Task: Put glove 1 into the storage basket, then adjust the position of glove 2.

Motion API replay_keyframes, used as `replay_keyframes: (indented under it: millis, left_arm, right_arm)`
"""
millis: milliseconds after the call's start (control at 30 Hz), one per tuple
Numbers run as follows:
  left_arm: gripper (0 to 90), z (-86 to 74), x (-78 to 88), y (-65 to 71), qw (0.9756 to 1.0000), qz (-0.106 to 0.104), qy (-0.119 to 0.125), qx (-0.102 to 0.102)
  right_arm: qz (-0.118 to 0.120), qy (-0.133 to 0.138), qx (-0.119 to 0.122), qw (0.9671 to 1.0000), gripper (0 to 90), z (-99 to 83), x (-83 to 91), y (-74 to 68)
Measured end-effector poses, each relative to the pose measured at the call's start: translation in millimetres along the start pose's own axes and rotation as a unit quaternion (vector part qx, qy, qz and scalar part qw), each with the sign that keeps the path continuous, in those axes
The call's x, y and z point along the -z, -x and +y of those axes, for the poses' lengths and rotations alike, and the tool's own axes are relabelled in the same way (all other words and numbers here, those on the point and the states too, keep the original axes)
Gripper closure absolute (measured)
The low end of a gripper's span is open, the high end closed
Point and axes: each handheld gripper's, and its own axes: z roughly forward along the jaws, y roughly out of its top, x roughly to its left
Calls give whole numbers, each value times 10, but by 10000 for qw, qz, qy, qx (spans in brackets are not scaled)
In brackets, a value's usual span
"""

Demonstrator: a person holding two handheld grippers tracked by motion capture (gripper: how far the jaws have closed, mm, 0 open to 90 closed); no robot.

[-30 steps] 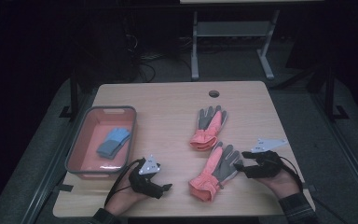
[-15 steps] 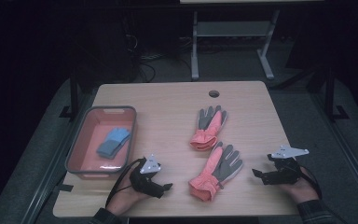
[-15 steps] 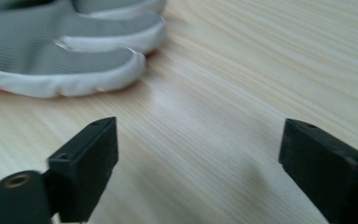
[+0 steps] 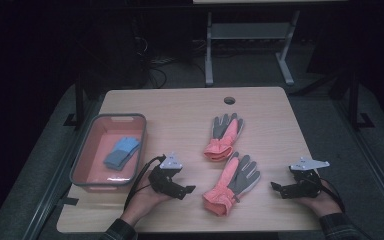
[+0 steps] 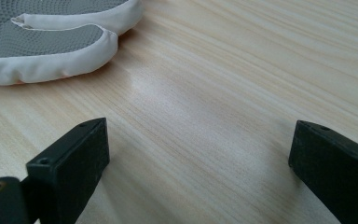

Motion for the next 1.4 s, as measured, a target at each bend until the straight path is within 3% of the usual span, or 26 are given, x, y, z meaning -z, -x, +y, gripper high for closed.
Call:
replay_keyframes:
  millis: [233, 333, 400, 533, 567, 633, 667, 700, 800, 1133, 1400]
  left_arm:
    - [327, 268, -40, -64, 9998, -61, 192, -79]
    - [492, 384, -61, -117, 9996, -103, 226, -132]
    - [524, 465, -87, -144, 9994, -127, 295, -120]
    - [683, 644, -164, -199, 9990, -177, 387, -106]
    - [763, 708, -200, -221, 9989, -189, 402, -114]
    - [798, 762, -234, -239, 9989, -181, 414, -114]
    - [874, 837, -286, -278, 9988, -203, 430, -143]
    - [894, 837, -286, -278, 9988, -203, 430, -143]
    - [896, 1009, -407, -354, 9986, -229, 449, -168]
    - [896, 1291, -748, -476, 9990, -226, 386, -91]
    - [896, 1347, -1000, -492, 9995, -123, 244, -131]
  right_arm:
    - [3, -11, 0, 10000, 41, 1, -1, -1]
    - [4, -11, 1, 10000, 41, 1, -1, -1]
    - [3, -11, 1, 10000, 41, 1, -1, -1]
    - [4, -12, 1, 10000, 41, 1, -2, -1]
    - [4, -9, 11, 10000, 40, 1, -3, -1]
    - [5, -11, 10, 10000, 40, 1, -3, -1]
    - [4, -9, 13, 10000, 40, 2, -3, 0]
    - [4, -9, 13, 10000, 40, 2, -3, 0]
    - [6, -8, 12, 10000, 40, 2, -4, 0]
    - [6, -9, 10, 10000, 40, 3, -5, 0]
    - [9, -12, -6, 10000, 40, 5, -6, -2]
